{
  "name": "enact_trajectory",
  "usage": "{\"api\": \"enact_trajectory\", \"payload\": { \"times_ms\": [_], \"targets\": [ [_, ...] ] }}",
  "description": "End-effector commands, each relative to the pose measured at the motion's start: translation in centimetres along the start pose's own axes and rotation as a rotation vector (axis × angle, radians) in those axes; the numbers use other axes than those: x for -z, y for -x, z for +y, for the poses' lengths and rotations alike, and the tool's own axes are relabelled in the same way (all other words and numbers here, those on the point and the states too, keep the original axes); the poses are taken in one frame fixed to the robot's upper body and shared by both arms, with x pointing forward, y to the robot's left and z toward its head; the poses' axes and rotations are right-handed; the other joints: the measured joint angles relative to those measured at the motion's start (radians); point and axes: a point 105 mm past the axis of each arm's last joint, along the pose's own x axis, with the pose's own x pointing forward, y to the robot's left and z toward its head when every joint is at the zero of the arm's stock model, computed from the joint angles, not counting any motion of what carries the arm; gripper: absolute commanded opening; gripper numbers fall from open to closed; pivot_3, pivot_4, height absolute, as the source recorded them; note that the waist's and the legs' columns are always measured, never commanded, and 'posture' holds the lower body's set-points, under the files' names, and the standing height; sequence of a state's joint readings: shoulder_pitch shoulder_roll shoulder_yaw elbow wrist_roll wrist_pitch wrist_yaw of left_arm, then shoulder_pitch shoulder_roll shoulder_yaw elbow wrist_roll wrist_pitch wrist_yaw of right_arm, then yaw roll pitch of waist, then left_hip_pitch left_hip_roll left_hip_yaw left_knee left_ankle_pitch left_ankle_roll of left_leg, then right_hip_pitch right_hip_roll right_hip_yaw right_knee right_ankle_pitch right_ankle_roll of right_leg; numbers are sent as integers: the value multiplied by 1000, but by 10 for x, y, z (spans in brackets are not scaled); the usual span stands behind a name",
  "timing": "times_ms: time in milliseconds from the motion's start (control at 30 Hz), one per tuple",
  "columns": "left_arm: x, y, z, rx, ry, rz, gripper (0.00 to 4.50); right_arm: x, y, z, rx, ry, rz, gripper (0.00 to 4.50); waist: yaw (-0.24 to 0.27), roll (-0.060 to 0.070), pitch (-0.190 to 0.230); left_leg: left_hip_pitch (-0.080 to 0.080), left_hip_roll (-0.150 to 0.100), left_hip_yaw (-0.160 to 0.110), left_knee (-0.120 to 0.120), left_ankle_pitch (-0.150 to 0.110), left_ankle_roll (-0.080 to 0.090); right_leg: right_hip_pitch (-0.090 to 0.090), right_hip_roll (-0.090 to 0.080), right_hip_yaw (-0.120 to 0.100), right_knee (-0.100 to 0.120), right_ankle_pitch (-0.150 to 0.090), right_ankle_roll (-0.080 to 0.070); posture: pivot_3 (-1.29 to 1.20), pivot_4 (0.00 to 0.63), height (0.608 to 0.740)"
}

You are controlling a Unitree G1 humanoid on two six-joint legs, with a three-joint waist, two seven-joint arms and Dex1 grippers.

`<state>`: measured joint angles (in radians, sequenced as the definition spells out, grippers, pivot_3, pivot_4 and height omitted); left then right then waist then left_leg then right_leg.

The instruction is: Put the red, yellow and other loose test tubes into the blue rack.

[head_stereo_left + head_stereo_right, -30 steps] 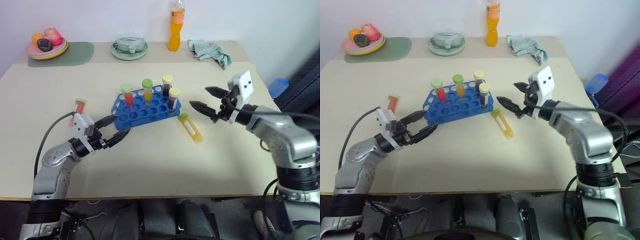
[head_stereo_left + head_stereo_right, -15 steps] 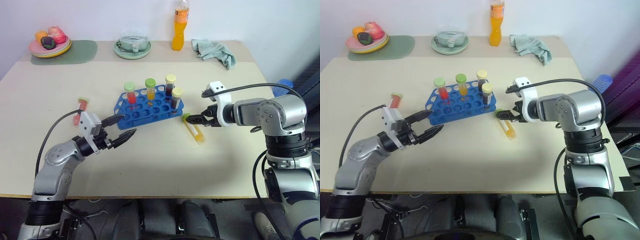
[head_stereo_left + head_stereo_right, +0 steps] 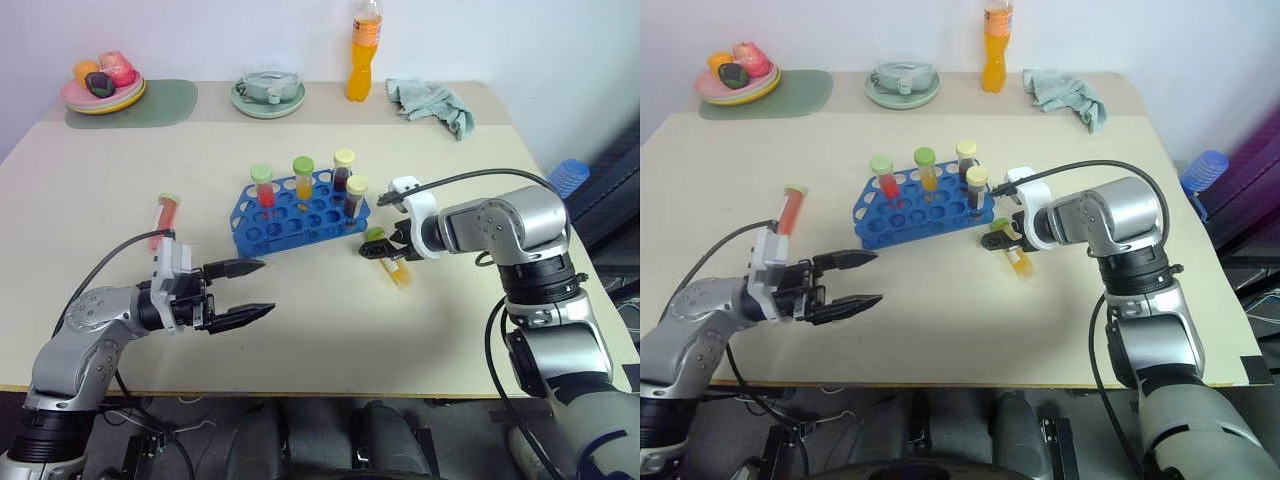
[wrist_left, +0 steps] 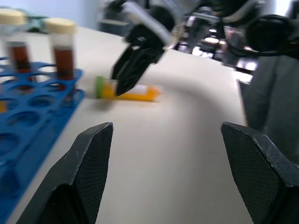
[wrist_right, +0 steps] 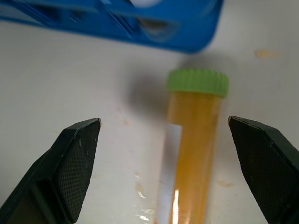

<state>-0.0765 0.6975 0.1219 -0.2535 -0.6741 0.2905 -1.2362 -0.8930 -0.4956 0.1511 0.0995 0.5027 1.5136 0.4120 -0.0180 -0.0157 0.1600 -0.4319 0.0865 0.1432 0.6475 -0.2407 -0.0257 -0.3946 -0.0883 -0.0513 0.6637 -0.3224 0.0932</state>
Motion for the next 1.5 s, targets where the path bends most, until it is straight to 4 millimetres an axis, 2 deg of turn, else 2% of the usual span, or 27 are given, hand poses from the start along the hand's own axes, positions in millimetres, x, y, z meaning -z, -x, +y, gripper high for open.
{"api": "enact_trajectory", "payload": {
  "times_ms": [33,500,533,567,667,733,767,1067,1167,1267,1400,1500],
  "targets": [
    [-3,0,-4,50,-35,8,3760,-13,5,0,14,30,-43,4466,-1,0,0,0,0,0,0,0,0,0,0,0,0,0,0,0,150,740],
    [11,6,-4,35,-42,24,3760,-12,2,-5,19,71,5,4466,-1,0,0,0,0,0,0,0,0,0,0,0,0,0,0,0,150,740],
    [12,7,-4,29,-44,21,3760,-10,2,-5,21,80,15,3949,-1,0,0,0,0,0,0,0,0,0,0,0,0,0,0,0,150,740],
    [12,7,-4,26,-45,20,3760,-9,1,-6,23,86,20,3696,0,0,0,0,0,0,0,0,0,0,0,0,0,0,0,0,150,740],
    [16,8,-2,9,-50,20,3760,-8,-1,-6,27,115,21,2243,-2,0,0,0,0,0,0,0,0,-1,0,0,0,0,0,0,150,740],
    [18,8,-1,2,-52,20,3760,-7,-2,-6,26,131,22,1113,-2,0,0,0,0,0,0,0,0,-1,0,0,0,0,0,0,150,740],
    [19,9,0,-6,-56,21,3760,-5,-3,-5,25,147,30,801,-2,0,0,0,0,0,0,0,0,-1,0,0,0,0,0,0,150,740],
    [20,12,14,-90,-83,-3,3760,-6,-2,5,-17,274,-35,801,-1,0,0,0,0,0,0,0,0,-1,0,0,0,0,0,0,150,740],
    [19,15,19,-130,-77,-33,3760,-12,8,20,-73,450,-158,801,0,0,0,-1,0,0,0,0,0,-1,0,0,0,0,0,0,150,740],
    [21,18,24,-173,-58,-54,3760,-8,19,47,-185,603,-287,801,0,0,0,-2,0,-1,0,0,0,-2,0,0,0,0,0,0,150,740],
    [32,21,34,-280,-55,-93,3760,-10,35,88,-367,661,-535,801,0,0,0,-2,0,-2,0,0,0,-1,0,0,0,0,0,0,150,740],
    [28,22,39,-333,-61,-129,3760,-18,43,109,-509,592,-714,801,1,-1,0,-2,0,-2,2,0,0,0,0,-1,0,0,0,0,150,740]
  ]
}}
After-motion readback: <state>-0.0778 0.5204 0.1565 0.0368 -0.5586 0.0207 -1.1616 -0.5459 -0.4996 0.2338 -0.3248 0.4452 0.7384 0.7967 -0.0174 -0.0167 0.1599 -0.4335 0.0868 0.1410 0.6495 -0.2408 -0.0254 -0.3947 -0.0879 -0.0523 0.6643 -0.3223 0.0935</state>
